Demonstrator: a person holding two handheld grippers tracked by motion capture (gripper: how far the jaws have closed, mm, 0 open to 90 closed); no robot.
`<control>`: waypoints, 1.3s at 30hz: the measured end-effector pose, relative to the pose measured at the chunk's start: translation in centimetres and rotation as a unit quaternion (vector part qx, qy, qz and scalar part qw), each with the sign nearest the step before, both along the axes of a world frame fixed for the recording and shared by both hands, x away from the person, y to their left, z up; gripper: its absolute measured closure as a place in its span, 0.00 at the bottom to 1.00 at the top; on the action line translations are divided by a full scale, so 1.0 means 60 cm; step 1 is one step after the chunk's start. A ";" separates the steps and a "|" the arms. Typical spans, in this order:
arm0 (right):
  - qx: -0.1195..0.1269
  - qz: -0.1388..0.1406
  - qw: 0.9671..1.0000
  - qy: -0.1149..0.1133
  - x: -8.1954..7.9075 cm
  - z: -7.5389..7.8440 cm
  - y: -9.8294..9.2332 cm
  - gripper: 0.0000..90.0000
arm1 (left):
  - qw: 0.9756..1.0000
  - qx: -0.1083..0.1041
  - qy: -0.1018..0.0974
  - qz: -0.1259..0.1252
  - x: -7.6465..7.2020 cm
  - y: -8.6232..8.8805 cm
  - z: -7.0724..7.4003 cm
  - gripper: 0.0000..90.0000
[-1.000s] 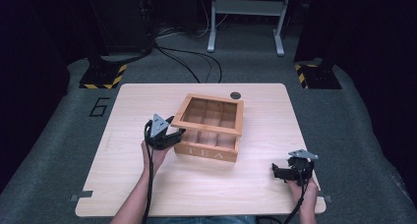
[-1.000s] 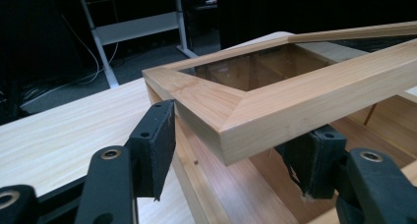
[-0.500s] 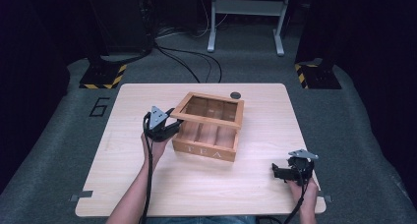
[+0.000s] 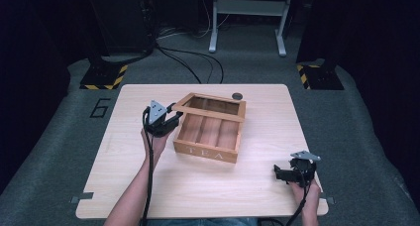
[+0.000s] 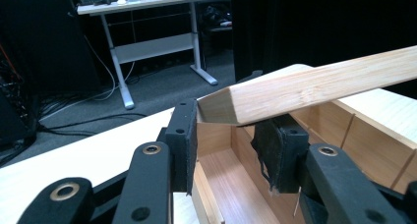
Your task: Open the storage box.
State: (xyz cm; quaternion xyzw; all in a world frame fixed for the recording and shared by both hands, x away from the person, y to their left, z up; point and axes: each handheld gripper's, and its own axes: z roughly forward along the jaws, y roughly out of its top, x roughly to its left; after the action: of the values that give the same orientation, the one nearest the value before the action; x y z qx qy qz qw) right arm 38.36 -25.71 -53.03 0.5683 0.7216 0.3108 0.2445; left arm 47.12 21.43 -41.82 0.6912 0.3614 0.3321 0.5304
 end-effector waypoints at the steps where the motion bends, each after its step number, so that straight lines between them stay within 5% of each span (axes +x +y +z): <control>1: 0.000 0.000 1.000 0.000 0.000 0.000 0.000 0.00 | 1.000 0.000 0.003 -0.001 0.001 0.000 0.003 0.68; 17: 0.002 0.000 1.000 0.003 0.000 0.000 0.000 0.00 | 1.000 -0.007 0.028 -0.008 0.031 -0.001 0.044 0.69; 35: 0.000 0.004 1.000 0.005 0.000 0.001 -0.001 0.00 | 1.000 -0.013 0.008 -0.003 0.067 -0.010 0.067 0.70; 39: 0.000 0.004 1.000 0.005 0.000 0.001 -0.001 0.00 | 1.000 -0.015 0.018 -0.006 0.077 -0.010 0.064 0.70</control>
State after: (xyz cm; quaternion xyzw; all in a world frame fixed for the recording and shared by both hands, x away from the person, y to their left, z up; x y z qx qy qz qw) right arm 38.36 -25.76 -52.97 0.5670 0.7249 0.3089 0.2400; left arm 51.75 20.85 -37.99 0.6913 0.3713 0.3108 0.5363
